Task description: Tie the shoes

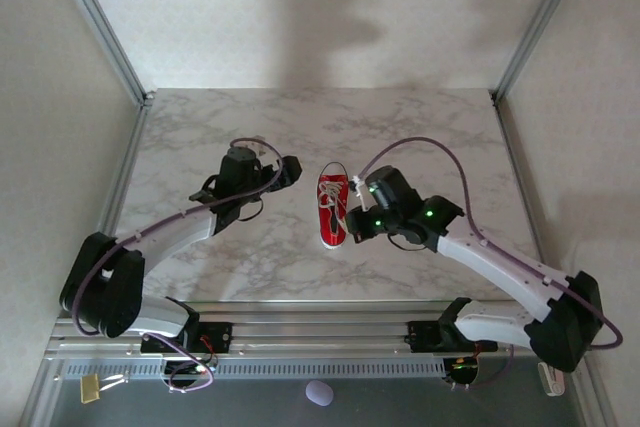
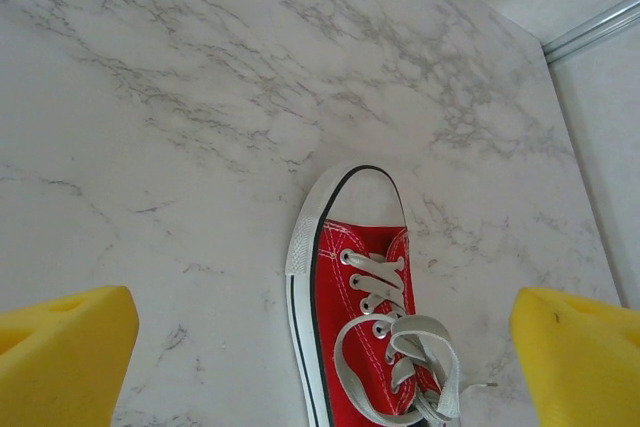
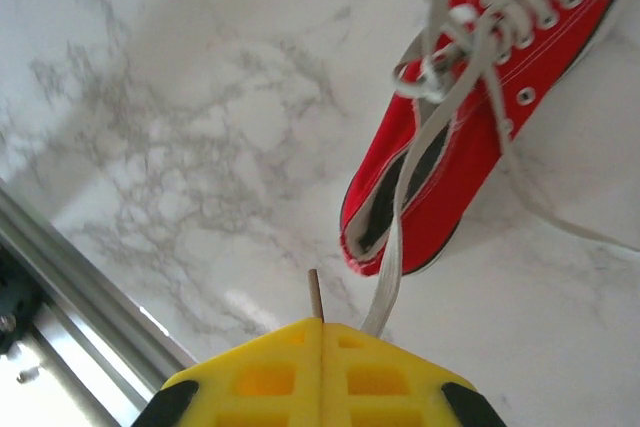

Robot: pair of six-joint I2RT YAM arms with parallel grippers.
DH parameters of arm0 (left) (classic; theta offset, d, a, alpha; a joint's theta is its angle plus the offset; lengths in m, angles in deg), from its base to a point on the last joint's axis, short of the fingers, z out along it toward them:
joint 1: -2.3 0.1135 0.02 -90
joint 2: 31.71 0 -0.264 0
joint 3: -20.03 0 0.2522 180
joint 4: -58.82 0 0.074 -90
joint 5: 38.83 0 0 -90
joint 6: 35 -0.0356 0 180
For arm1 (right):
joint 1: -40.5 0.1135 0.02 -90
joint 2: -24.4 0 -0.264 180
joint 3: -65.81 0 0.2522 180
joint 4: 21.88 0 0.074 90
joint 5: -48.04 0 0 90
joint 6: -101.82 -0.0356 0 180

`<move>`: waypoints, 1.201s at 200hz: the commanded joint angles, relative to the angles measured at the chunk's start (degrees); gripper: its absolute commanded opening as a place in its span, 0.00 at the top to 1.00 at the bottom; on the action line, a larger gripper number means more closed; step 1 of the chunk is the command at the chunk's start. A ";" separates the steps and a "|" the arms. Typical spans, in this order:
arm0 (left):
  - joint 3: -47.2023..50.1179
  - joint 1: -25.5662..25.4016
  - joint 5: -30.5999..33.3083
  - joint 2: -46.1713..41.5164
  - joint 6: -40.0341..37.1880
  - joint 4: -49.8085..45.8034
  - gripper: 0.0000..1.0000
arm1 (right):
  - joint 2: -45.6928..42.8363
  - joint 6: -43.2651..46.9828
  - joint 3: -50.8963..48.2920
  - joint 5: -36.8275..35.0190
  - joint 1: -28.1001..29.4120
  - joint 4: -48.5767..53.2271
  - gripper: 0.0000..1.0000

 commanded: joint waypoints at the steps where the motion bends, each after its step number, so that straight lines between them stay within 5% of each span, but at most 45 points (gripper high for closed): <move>1: 1.55 0.72 2.91 -3.10 1.53 0.45 0.04 | 2.38 1.46 3.33 -2.11 2.99 3.62 1.00; 144: 11.90 5.12 11.64 -16.90 4.61 -1.85 0.01 | 36.87 1.88 25.86 -3.33 5.76 -6.54 1.00; 240: 14.82 5.74 8.72 -17.73 5.89 -0.75 0.01 | 52.54 6.18 41.18 -19.26 5.80 0.70 0.95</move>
